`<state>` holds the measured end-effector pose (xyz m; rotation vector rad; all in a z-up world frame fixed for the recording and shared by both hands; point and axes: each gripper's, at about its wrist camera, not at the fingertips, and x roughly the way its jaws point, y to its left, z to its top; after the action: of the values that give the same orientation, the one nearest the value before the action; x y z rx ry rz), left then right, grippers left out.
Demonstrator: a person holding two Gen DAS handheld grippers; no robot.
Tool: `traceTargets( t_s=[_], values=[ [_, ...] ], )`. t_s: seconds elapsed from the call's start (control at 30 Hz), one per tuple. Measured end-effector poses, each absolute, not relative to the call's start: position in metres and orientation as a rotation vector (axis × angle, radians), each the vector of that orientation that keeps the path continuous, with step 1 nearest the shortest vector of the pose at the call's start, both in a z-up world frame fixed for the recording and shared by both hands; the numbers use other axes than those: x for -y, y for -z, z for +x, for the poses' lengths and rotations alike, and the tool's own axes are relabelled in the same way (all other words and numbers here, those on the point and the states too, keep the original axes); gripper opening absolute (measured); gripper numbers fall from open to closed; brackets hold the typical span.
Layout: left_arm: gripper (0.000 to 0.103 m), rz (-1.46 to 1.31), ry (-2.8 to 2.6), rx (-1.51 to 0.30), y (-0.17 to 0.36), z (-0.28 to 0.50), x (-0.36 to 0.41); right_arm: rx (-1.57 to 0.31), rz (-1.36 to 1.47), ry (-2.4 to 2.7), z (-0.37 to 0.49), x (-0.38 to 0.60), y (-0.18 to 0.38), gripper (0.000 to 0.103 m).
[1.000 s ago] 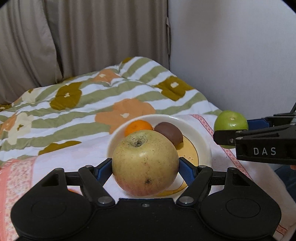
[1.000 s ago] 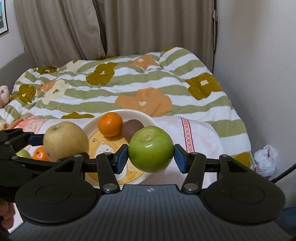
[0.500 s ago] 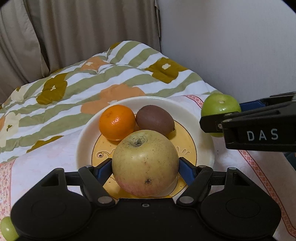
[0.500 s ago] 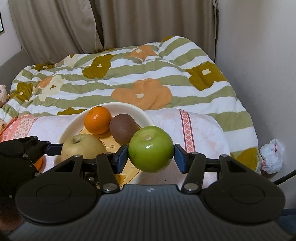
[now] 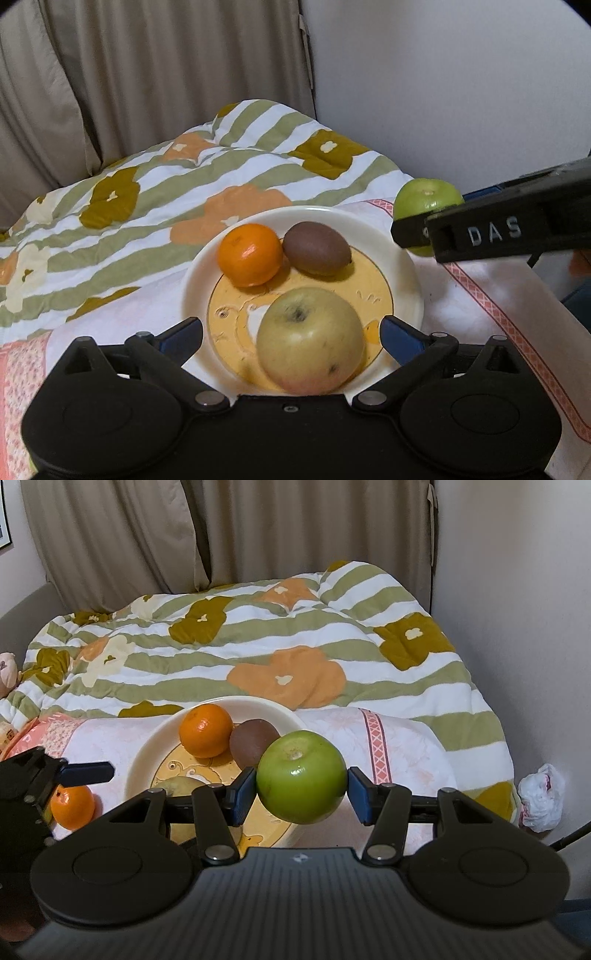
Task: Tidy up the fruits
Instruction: 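Carry both apples over the duck bowl and lower them in, then move both open tools back toward the loose fruits on the runner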
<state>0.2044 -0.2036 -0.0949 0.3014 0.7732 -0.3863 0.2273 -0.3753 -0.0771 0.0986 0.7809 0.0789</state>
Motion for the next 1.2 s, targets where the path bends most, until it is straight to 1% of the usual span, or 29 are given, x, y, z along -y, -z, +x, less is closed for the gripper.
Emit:
traceTargets(
  t_s=[0.2,0.7,0.73,0.77,0.83,0.93,1.2],
  values=[
    [0.103,0.321,0.365,-0.767,0.088,0.194,0.189,-0.805,0.1,-0.111,0.235,0.366,0.079,0.068],
    [0.103,0.28,0.287,-0.804,0.093,0.188,0.168,-0.862,0.154,-0.156,0.261,0.358,0.116,0.069],
    [0.103,0.276,0.283,-0.805,0.094,0.188,0.168,-0.85,0.153,-0.163,0.26,0.359,0.116,0.07],
    [0.103,0.273,0.279,-0.805,0.094,0.187,0.168,-0.831,0.152,-0.17,0.258,0.359,0.115,0.078],
    [0.103,0.266,0.269,-0.808,0.096,0.188,0.17,-0.807,0.136,-0.184,0.257,0.358,0.111,0.087],
    [0.103,0.256,0.254,-0.812,0.096,0.187,0.17,-0.791,0.101,-0.185,0.254,0.356,0.107,0.093],
    [0.103,0.223,0.229,-0.798,0.082,0.177,0.168,-0.776,0.097,-0.177,0.242,0.362,0.093,0.094]
  ],
)
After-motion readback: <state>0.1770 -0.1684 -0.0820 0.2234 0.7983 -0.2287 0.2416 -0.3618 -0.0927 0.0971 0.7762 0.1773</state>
